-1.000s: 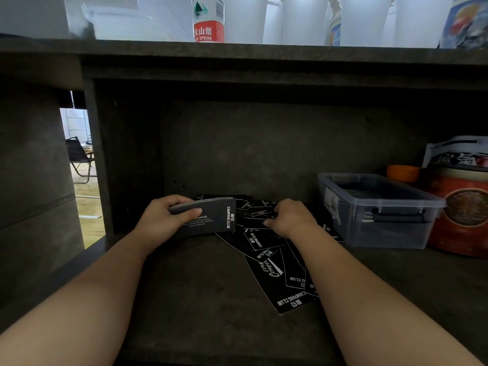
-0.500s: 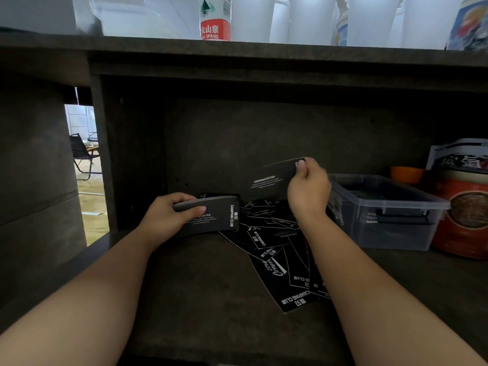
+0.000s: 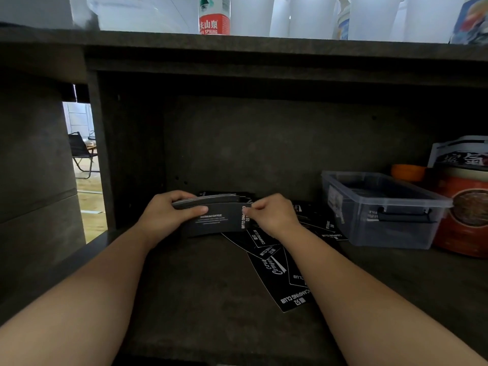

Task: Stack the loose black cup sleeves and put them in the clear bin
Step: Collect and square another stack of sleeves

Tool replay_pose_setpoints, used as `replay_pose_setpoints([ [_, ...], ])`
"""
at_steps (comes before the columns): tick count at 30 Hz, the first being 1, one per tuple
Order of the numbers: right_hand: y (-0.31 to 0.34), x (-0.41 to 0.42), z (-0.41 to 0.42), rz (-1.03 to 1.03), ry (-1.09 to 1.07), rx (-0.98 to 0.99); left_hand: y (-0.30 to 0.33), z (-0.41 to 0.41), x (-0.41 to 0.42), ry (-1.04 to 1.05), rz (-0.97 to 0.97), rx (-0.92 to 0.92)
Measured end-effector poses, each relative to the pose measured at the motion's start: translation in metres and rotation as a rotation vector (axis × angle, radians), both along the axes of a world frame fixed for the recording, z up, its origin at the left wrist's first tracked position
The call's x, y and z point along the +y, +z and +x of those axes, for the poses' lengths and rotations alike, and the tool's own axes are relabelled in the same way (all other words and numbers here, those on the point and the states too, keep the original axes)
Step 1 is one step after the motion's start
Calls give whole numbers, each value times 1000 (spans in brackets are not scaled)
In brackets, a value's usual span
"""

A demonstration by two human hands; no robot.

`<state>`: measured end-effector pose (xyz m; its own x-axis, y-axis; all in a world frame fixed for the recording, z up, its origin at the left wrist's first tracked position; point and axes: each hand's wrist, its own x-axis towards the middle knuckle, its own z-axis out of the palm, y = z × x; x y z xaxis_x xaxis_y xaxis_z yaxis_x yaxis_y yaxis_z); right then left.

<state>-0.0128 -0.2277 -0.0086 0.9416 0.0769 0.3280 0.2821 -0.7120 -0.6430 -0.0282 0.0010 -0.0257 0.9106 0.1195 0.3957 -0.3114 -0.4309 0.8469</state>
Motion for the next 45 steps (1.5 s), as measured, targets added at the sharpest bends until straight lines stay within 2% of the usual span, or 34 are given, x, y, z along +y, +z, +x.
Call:
replay_pose_setpoints([
  [3,4,-4,-2,-22,35,14,0,-1,0,6,28,7],
  [5,7,-15,3,-16,-53,17,0,-1,-1,7,34,-9],
  [8,7,-30,12,-235,-239,111,0,-2,-2,16,28,-39],
  [11,7,-38,12,-354,-277,289,0,-2,-2,13,36,-41],
  [17,19,-36,5,-368,-307,213,-1,-1,-2,14,32,-51],
  [20,21,-32,-1,-264,-303,74,-1,0,-1,14,33,-50],
  [24,29,-31,-7,-80,-352,-266,-2,2,1,13,32,-36],
  [27,30,-27,-7,284,-268,-319,-1,1,0,14,36,-34],
  [31,34,-22,2,939,-75,-220,-3,2,0,16,37,-38],
  [33,36,-27,4,1111,-37,-230,-3,3,2,19,29,-40],
  [38,28,-32,10,1203,-82,-131,-2,3,1,27,40,-45],
  [45,25,-30,15,1219,-100,-19,-3,3,1,38,50,-46],
])
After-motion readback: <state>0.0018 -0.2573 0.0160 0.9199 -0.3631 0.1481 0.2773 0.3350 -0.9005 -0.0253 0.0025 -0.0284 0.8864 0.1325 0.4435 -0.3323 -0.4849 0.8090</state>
